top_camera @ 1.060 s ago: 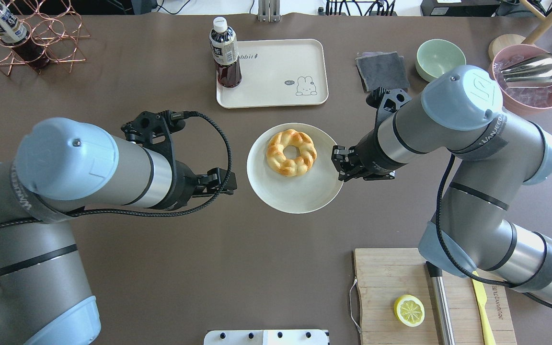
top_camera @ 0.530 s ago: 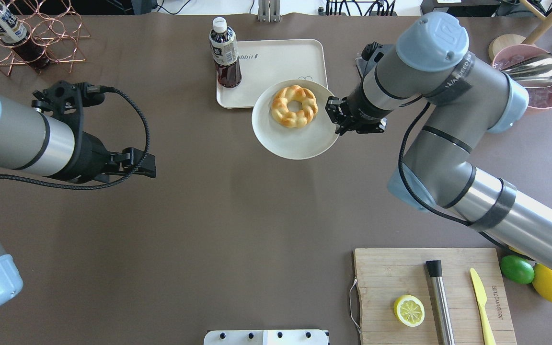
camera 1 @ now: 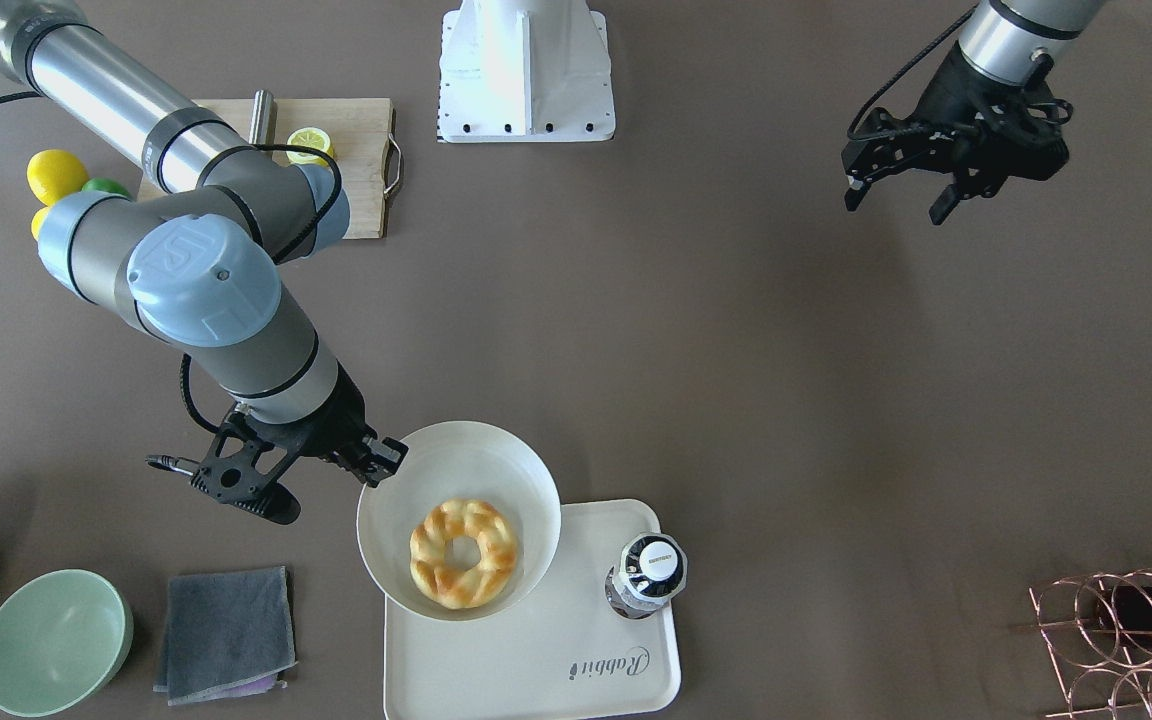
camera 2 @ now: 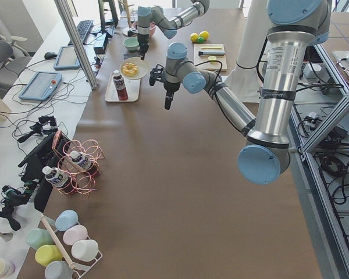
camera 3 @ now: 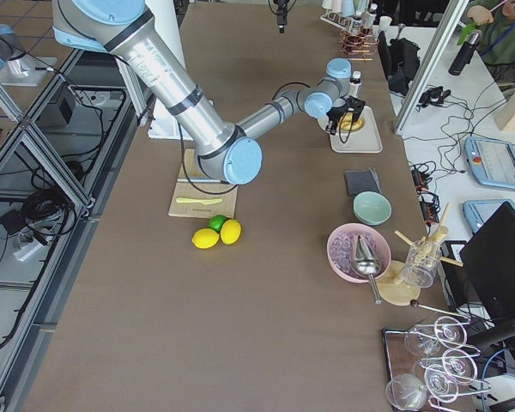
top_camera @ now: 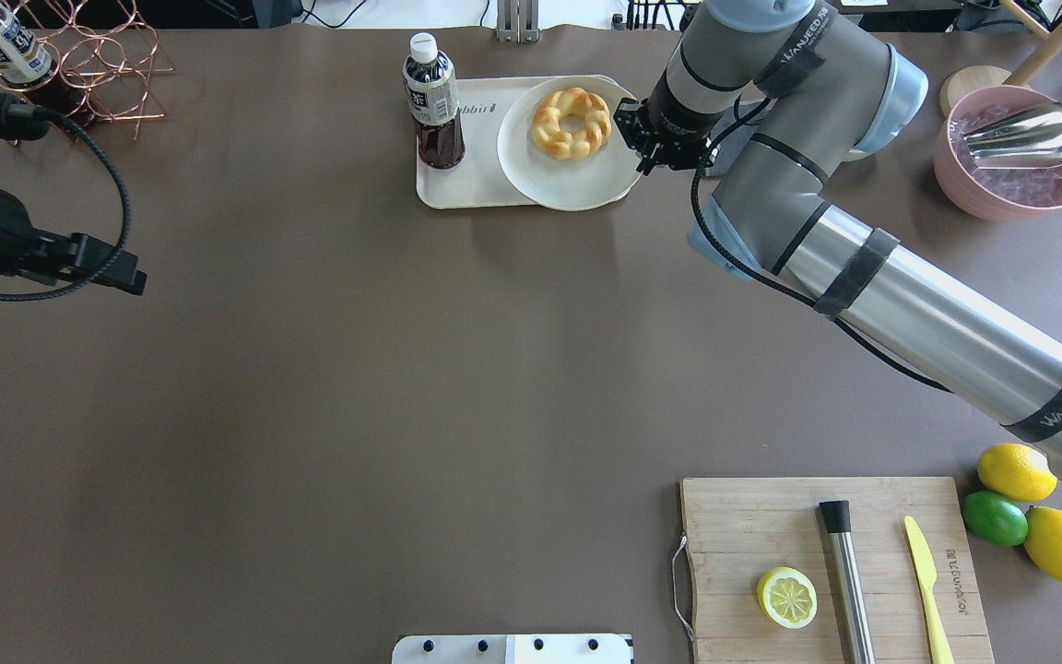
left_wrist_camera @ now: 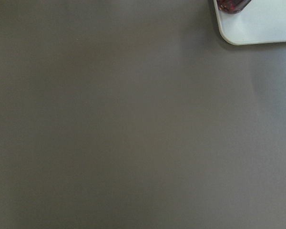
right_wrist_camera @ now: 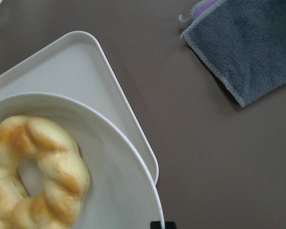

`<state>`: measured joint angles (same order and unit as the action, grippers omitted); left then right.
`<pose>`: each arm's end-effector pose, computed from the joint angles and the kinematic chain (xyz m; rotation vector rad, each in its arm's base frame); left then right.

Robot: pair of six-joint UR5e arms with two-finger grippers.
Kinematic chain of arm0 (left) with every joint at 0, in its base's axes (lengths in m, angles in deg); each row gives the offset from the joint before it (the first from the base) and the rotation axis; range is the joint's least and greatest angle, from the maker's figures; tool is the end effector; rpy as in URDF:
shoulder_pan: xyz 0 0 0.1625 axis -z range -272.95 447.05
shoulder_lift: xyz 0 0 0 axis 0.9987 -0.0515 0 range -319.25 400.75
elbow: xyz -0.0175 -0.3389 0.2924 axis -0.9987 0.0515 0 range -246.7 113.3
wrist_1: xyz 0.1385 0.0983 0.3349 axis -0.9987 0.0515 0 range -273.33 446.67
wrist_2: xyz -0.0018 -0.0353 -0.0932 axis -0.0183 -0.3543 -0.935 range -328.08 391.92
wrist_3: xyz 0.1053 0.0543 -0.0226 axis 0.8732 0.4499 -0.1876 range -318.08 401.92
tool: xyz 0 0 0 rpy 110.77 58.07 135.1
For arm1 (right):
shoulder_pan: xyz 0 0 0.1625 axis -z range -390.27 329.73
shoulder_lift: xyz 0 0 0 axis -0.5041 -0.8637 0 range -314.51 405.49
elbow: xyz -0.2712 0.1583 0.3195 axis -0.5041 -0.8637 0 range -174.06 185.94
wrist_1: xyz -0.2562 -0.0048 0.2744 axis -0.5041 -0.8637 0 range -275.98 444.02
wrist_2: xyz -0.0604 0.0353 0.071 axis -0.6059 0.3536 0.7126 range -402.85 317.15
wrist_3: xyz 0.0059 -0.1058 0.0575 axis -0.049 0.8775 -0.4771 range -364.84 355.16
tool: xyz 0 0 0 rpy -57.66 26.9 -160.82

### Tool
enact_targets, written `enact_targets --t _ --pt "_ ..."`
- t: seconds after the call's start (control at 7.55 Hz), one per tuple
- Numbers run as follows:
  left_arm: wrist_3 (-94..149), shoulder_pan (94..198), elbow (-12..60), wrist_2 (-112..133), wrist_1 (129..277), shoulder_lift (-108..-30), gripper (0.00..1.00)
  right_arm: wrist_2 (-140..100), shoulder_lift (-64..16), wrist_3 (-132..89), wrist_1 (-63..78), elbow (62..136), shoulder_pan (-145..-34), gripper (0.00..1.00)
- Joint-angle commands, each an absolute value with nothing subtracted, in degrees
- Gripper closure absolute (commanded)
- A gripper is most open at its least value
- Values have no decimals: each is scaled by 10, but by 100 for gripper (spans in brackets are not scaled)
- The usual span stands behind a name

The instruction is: Place donut on tray

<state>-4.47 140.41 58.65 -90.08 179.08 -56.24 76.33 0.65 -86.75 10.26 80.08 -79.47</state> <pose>0.2170 -0.4079 0.3731 0.2179 0.8985 0.0601 -0.4458 -0.6305 0.3092 -0.0508 -0.9204 0.4644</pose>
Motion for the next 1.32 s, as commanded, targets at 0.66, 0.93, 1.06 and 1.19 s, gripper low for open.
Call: enact_targets --t 0.66,0.93,1.06,1.19 --pt "233 1609 502 -1026 1787 -525 2 733 166 -901 293 474 -784 100" --pt "233 1609 502 -1026 1785 -526 2 727 167 -894 298 484 -776 1" --pt "233 1610 502 -1026 1785 -525 2 728 161 -894 295 500 -780 0" --pt "233 1613 498 -1026 1785 -525 2 732 149 -880 294 518 -790 0"
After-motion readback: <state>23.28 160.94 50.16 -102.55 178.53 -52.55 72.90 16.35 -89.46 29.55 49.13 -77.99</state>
